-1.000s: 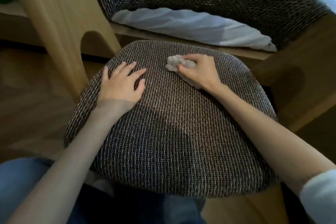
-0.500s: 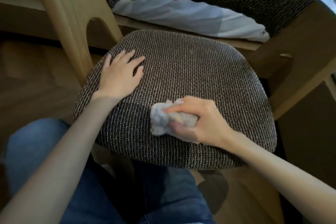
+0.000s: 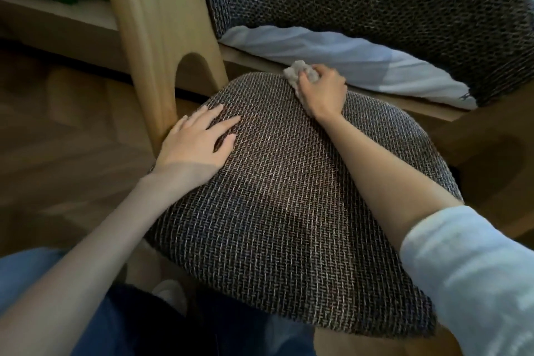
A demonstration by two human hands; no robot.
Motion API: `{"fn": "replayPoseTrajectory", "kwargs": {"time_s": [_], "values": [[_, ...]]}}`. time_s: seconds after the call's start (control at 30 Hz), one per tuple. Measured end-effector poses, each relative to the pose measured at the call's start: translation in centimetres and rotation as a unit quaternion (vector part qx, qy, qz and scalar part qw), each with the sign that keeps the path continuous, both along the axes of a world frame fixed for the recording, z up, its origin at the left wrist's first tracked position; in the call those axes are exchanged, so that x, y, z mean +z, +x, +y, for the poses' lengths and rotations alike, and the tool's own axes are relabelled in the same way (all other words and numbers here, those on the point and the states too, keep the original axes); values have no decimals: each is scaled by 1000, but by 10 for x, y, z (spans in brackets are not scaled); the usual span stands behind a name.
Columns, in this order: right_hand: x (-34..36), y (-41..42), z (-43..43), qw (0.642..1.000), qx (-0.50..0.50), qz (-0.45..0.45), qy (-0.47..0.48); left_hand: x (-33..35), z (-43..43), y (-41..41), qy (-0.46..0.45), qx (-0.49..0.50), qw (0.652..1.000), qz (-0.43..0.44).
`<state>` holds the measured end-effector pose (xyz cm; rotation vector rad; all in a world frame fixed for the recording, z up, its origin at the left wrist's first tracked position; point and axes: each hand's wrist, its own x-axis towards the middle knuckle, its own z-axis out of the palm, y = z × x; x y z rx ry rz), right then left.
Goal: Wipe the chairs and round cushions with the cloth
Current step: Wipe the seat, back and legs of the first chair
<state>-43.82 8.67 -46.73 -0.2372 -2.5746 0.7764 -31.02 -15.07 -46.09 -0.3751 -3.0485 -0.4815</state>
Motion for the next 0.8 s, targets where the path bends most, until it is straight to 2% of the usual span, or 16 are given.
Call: {"fn": "replayPoseTrajectory", "kwargs": {"time_s": [0.17, 0.23, 0.53, 0.63, 0.73, 0.8], "values": [[9, 60, -16, 985, 163, -56, -22, -1, 2, 3, 15, 13, 1000, 14], [9, 99, -26, 973, 225, -48, -29, -2, 3, 3, 19, 14, 1000, 19], [12, 221, -40, 920, 386, -33, -62, 2, -4, 7, 62, -3, 998, 23], [8, 207, -38, 925, 377, 32, -42, 3, -11, 9, 89, -8, 996, 18], [11, 156, -31, 956, 277, 89, -29, 2, -15, 14, 91, -9, 996, 23], [12, 113, -24, 973, 210, 90, -33, 3, -17, 19, 84, -1, 996, 33]]}}
